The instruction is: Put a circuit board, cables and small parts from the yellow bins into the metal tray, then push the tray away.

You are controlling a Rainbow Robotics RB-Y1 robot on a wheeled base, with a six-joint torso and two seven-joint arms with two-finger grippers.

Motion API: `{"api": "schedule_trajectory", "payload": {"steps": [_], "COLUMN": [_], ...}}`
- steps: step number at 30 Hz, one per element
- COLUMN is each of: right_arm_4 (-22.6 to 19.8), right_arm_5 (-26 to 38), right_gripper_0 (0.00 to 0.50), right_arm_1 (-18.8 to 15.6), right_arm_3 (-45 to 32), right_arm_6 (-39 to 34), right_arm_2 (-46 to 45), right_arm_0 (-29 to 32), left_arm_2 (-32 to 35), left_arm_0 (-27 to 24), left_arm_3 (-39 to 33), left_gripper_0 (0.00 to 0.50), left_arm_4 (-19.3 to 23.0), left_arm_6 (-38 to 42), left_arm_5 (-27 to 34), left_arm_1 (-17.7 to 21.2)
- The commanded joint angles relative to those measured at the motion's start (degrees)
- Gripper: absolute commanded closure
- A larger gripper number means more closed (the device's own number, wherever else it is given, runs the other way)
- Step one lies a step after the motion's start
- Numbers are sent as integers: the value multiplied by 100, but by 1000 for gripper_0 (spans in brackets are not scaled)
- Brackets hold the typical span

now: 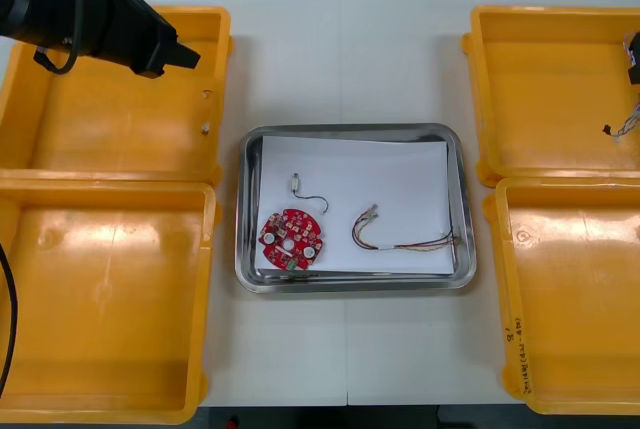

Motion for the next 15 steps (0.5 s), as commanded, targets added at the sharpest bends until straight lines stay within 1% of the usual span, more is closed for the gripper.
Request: {"api": "schedule_trajectory", "payload": {"steps": [1,4,8,12,15], "right_arm_4": [-514,-901,-1437,-1780,-2043], "right_arm_5": [24,24,24,24,24], "right_gripper_0": [500,500,500,500,500], "right_arm_1": [-367,-428,-454,-454,-454], "right_arm_3": [-865,-1357,-2025,-2473,-2772], "right_arm_6": [-188,-196,-196,-196,-188], "right_arm_2": [484,747,1090,1424,1820], "right_arm_0": [211,361,510,598,607], "left_arm_2": [197,268,268,259,250], "left_arm_0": [171,303,417,488,593], "left_arm_3": [-95,-95,-95,-95,-95], "left_gripper_0": [0,0,0,0,0], "left_arm_4": [208,357,568,683,779], "left_arm_6": [-1089,-1353,-1748,-2118,-2478], "left_arm_5": [-241,-408,-611,-663,-822], "left_arm_1": [232,232,338,426,514]}}
